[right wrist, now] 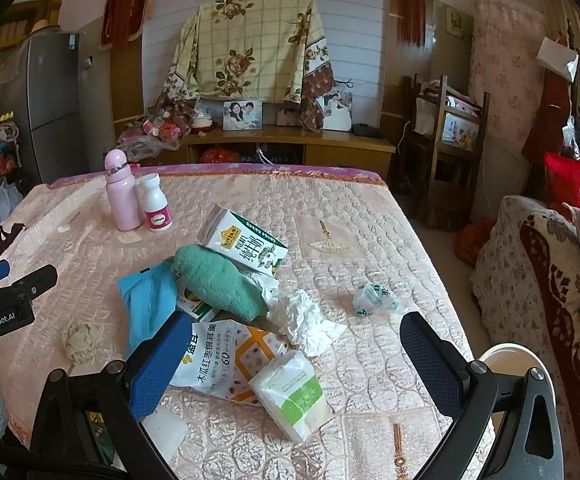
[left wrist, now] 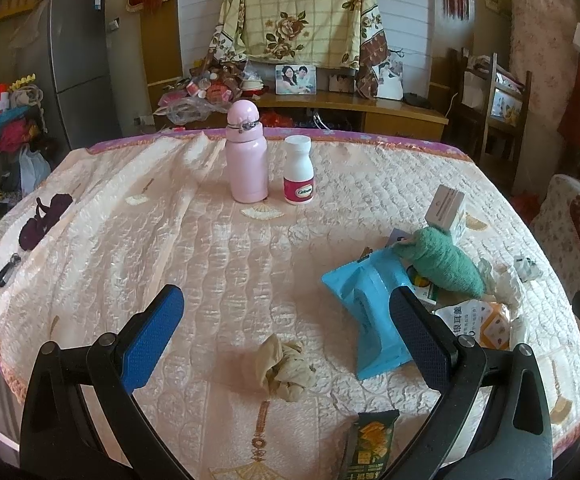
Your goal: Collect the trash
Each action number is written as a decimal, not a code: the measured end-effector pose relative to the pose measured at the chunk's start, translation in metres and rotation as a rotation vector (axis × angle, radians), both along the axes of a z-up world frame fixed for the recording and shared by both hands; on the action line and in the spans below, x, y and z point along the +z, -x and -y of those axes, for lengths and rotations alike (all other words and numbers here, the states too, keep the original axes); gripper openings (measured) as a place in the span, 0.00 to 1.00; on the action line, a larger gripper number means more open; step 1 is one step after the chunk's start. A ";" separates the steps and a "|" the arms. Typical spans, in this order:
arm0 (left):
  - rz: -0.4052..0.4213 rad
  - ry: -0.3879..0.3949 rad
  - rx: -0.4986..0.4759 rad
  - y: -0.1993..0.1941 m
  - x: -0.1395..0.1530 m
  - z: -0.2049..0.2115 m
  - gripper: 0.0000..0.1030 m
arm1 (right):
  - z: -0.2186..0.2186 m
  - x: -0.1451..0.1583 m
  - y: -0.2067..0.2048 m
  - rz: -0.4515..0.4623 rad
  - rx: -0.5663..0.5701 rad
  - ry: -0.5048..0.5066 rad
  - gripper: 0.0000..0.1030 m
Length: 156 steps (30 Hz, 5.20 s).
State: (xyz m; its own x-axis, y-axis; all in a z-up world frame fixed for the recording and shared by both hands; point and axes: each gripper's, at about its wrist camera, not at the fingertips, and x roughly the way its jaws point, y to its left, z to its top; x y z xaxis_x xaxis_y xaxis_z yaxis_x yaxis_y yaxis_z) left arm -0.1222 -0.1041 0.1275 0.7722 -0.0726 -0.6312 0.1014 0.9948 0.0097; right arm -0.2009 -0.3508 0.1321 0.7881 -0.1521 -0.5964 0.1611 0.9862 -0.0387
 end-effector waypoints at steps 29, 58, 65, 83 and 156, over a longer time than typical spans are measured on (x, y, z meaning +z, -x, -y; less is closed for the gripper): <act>-0.063 -0.002 -0.010 -0.010 -0.017 -0.006 0.99 | 0.020 -0.028 -0.005 -0.151 0.033 0.019 1.00; -0.504 -0.022 -0.397 0.047 -0.096 0.039 0.27 | -0.006 -0.058 0.015 -0.293 0.252 -0.169 0.79; -0.451 -0.042 -0.387 0.050 -0.078 0.025 0.18 | -0.031 -0.074 0.004 -0.358 0.313 -0.293 0.71; -0.347 0.011 -0.602 0.048 -0.009 0.128 0.18 | 0.034 -0.067 0.022 -0.337 0.231 -0.377 0.27; -0.333 0.100 -0.090 -0.003 -0.056 -0.019 0.57 | 0.067 -0.075 -0.016 -0.280 0.173 -0.280 0.73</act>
